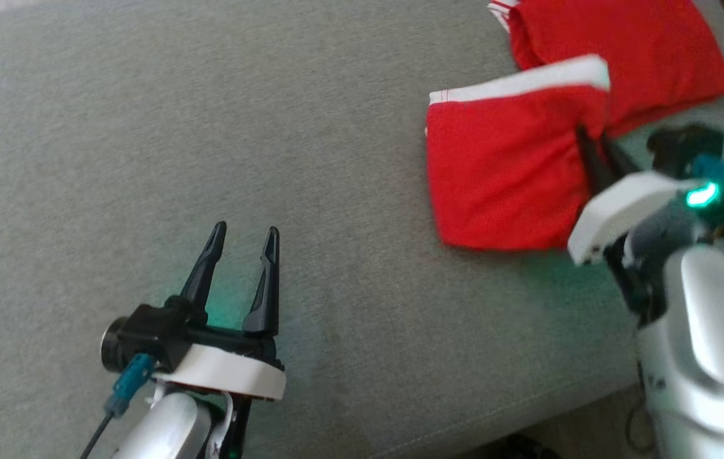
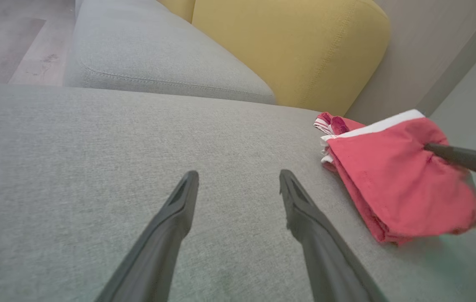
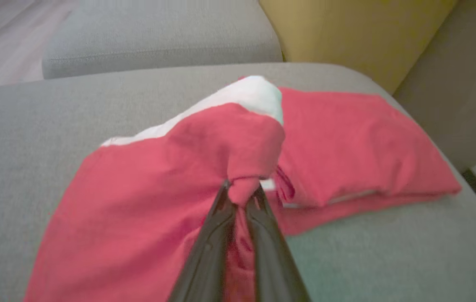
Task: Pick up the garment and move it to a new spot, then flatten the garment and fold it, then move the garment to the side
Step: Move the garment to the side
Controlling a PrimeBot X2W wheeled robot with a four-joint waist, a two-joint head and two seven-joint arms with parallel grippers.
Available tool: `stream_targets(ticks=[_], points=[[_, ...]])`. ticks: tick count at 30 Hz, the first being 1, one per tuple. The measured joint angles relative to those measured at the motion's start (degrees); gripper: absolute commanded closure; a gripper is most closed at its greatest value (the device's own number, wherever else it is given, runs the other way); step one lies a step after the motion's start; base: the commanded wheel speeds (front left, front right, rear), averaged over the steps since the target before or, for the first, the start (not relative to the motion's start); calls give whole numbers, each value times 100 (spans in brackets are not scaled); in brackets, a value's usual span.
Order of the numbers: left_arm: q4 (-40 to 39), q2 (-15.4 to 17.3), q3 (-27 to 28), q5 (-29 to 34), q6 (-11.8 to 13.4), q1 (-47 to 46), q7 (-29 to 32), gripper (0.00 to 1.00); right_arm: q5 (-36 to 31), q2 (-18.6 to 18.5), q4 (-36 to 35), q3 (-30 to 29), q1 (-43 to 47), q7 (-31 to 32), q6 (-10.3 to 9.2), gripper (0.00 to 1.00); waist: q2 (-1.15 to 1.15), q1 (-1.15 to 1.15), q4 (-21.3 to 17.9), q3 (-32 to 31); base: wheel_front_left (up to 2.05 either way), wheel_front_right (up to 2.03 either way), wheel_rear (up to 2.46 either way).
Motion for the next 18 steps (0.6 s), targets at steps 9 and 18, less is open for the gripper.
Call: stream_targets(ticks=[9,18], points=[[-3,-26,-35,0,0,-44,-11,0,-178,-996,609,-330,-1115,480,0,100,0,0,553,86,0,0,0],[11,-78,-158,0,-4,-129,-102,0,-281,-2071,1181,-724,-1716,748,0,100,0,0,1283,321,0,0,0]])
